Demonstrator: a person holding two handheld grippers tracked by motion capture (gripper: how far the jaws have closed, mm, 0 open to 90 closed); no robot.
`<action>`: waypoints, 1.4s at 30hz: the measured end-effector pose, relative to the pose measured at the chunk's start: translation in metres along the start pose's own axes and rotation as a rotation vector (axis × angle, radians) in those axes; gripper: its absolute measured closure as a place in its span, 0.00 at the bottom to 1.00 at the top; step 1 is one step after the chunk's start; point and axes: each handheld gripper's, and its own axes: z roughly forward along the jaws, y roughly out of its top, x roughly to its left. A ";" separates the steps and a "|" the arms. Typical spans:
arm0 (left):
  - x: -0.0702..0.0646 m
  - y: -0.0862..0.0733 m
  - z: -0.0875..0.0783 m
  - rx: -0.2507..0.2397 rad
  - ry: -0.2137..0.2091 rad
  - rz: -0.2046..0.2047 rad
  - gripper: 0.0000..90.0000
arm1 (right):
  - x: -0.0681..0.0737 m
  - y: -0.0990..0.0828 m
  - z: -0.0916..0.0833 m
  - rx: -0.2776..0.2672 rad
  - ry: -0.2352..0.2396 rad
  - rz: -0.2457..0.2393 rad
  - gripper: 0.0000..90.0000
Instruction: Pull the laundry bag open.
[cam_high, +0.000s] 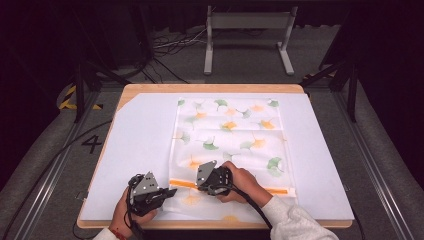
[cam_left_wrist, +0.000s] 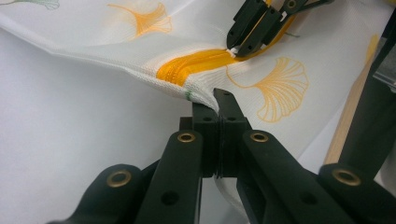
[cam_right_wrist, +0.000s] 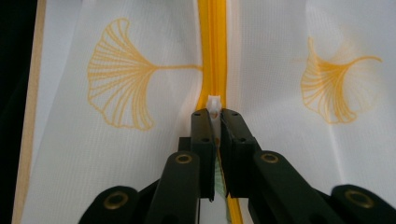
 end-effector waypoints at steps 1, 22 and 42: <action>0.000 0.000 0.000 0.000 -0.001 -0.003 0.98 | -0.001 -0.001 -0.001 0.000 0.007 0.002 0.95; -0.006 -0.002 -0.003 0.000 0.010 0.012 0.98 | 0.003 -0.008 -0.007 0.022 0.003 -0.013 0.94; -0.006 0.000 -0.005 -0.013 0.015 0.022 0.98 | 0.002 -0.015 -0.013 0.047 -0.001 -0.003 0.95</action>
